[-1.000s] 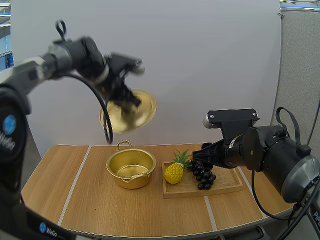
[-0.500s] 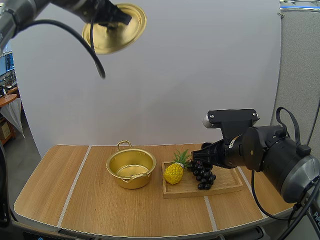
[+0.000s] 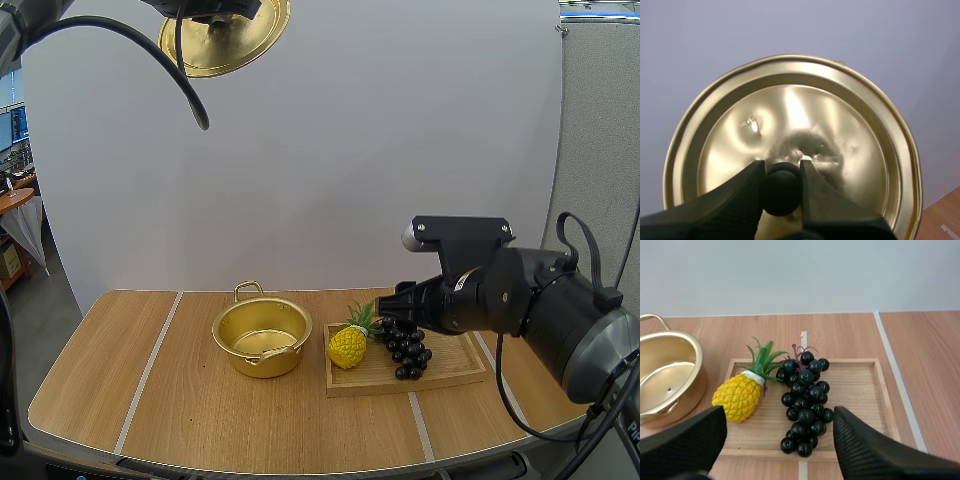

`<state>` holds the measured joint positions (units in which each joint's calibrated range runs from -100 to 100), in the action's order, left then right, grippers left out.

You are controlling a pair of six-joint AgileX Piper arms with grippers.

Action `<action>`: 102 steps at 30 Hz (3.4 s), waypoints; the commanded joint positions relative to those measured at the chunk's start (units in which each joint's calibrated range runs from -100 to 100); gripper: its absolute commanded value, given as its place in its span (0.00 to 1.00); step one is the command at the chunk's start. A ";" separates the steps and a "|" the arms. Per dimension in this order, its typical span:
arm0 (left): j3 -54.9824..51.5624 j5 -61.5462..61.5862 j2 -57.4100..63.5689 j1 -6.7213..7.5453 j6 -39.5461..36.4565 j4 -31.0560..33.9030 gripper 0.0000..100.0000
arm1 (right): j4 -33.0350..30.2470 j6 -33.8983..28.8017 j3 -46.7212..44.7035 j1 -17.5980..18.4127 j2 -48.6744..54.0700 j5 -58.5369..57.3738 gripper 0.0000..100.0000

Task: Open the pot, put the pineapple inside, and close it

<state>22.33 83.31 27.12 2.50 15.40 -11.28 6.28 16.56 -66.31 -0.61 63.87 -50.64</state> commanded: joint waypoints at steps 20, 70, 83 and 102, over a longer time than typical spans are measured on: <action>0.40 -0.61 0.29 0.20 -0.36 -0.02 0.00 | -9.77 -13.56 6.59 11.85 -11.70 -5.46 1.00; 0.40 -0.61 0.29 0.20 -0.36 -0.02 0.00 | -22.42 -63.49 23.05 14.21 -53.41 -0.66 1.00; 0.40 -0.61 0.29 0.20 -0.36 -0.02 0.00 | -22.42 -63.49 23.05 14.21 -60.15 4.32 1.00; 0.40 -0.61 0.29 0.20 -0.36 -0.02 0.00 | -19.95 -63.49 23.05 14.21 -60.81 4.47 0.64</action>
<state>22.33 83.31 27.12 2.50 15.28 -10.83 -15.02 -46.81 -43.58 13.73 2.79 -46.01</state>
